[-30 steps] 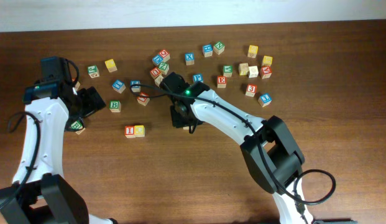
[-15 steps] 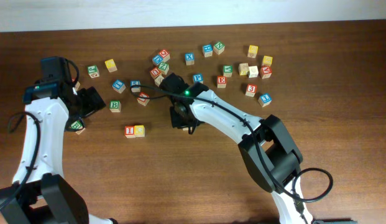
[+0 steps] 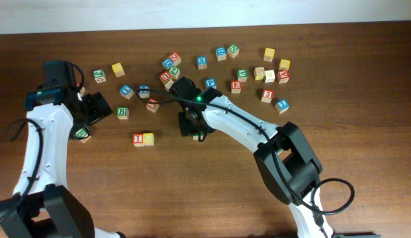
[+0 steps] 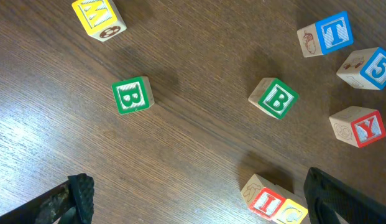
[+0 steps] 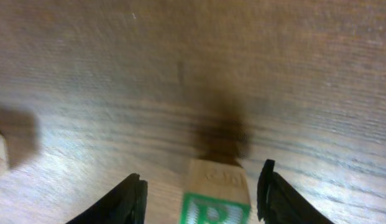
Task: Spell out ICRA
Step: 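Lower the R block onto the table and open the right gripper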
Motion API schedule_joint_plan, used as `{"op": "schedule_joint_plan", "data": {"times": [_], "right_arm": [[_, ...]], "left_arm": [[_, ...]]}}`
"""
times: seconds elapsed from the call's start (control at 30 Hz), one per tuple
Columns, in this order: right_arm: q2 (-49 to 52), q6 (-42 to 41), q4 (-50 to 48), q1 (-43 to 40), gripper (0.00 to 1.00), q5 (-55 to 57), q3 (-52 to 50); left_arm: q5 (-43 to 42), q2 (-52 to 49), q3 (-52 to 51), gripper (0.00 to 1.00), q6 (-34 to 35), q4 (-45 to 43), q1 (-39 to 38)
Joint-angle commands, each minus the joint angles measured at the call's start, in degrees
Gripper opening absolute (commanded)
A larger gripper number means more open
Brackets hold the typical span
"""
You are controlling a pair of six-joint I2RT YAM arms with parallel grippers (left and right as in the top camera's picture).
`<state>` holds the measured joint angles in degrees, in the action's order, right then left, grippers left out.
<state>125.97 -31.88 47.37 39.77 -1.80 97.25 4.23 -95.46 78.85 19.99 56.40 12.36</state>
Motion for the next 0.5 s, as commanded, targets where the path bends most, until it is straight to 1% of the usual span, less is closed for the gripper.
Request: {"op": "schedule_joint_plan", "data": {"times": [0.0,0.07,0.17,0.27,0.37,0.43,0.47], "right_arm": [[1.0,-0.4,-0.8,0.3,0.78,4.9,-0.6],[1.0,-0.3,-0.7,0.3,0.82,8.9,-0.6],[1.0,-0.4,-1.0,0.2,0.87,11.2,-0.6],[1.0,-2.8,-1.6,-0.7,0.90,11.5,-0.6],[1.0,-3.2,-1.6,-2.1,0.94,11.3,-0.6],[1.0,-3.2,-1.0,-2.9,0.99,11.0,-0.6],[1.0,-3.1,-0.6,-3.4,0.98,10.6,-0.6]], "left_arm": [[-0.4,0.2,0.2,0.99,0.3,0.0,0.2],[-0.4,0.2,0.2,0.99,0.3,0.0,0.2],[-0.4,0.2,0.2,0.99,0.3,0.0,0.2],[-0.4,0.2,0.2,0.99,0.3,0.0,0.2],[-0.4,0.2,0.2,0.99,0.3,0.0,0.2],[-0.4,0.2,0.2,0.99,0.3,0.0,0.2],[-0.4,0.2,0.2,0.99,0.3,0.0,0.2]]}}
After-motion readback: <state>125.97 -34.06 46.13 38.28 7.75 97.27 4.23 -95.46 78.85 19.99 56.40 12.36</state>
